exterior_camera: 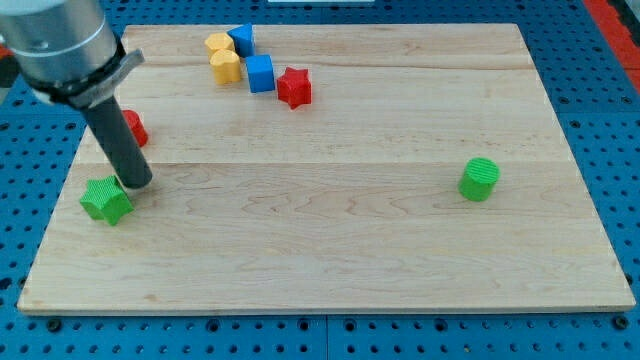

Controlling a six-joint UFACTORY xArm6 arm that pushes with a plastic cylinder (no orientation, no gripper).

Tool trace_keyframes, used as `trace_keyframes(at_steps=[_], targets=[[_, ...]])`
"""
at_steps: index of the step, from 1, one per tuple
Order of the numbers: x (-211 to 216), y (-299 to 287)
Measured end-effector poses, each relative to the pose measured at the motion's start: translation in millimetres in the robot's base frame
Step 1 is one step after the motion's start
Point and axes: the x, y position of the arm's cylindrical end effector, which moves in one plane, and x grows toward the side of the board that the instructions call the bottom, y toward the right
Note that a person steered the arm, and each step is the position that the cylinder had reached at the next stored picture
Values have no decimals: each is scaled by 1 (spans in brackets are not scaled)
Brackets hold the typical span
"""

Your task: Move the green circle to the right side of the green star

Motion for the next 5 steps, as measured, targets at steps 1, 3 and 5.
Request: trace_keyframes(at_steps=[1, 3, 5], targets=[[-14, -30], [54, -23], [-32, 116]])
